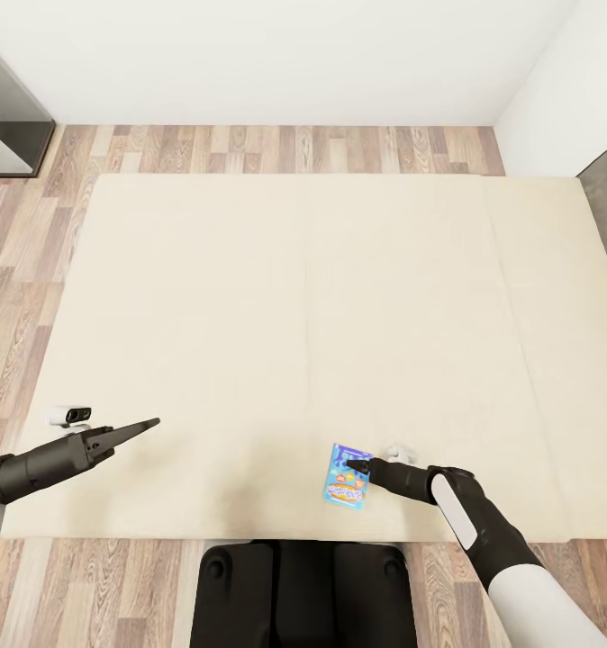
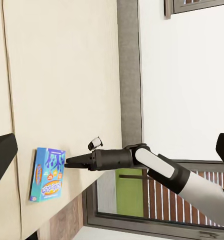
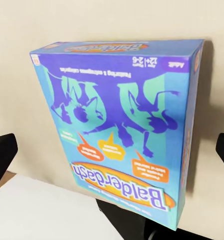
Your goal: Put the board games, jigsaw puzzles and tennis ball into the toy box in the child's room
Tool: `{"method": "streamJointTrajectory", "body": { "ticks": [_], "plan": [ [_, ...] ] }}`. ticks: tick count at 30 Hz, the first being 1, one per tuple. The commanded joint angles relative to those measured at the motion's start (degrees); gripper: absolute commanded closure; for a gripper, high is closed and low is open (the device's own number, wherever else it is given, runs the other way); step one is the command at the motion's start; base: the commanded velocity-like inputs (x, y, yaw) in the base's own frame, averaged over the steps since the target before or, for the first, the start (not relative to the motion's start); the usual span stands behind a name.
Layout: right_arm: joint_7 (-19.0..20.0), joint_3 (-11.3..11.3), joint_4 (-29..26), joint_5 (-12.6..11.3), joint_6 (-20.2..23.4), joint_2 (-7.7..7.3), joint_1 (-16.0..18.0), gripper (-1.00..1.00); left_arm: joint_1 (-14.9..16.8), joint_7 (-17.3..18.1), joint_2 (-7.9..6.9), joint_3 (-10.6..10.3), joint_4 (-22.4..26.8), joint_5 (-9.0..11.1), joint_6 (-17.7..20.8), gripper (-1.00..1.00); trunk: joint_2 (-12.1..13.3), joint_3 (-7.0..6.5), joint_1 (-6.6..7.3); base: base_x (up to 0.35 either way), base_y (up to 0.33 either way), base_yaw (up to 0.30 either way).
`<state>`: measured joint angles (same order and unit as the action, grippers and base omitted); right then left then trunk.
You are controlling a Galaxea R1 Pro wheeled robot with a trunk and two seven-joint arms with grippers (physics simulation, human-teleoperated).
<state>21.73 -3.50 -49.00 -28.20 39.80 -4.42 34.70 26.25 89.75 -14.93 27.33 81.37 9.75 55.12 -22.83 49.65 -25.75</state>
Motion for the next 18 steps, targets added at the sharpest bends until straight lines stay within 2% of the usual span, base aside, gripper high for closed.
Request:
{"method": "streamJointTrajectory", "body": {
  "ticks": [1,18],
  "plan": [
    [0.1,-0.1,0.0,0.0,0.2,0.00,0.0,-1.00,0.0,0.3,-0.01,0.0,0.0,-0.1,0.6,-1.00,-0.1,0.06,-0.03,0.000,0.000,0.000],
    [0.1,-0.1,0.0,0.0,0.2,0.09,0.0,-1.00,0.0,0.3,-0.01,0.0,0.0,-0.1,0.6,-1.00,-0.1,0.06,-0.03,0.000,0.036,0.000]
  ]
}}
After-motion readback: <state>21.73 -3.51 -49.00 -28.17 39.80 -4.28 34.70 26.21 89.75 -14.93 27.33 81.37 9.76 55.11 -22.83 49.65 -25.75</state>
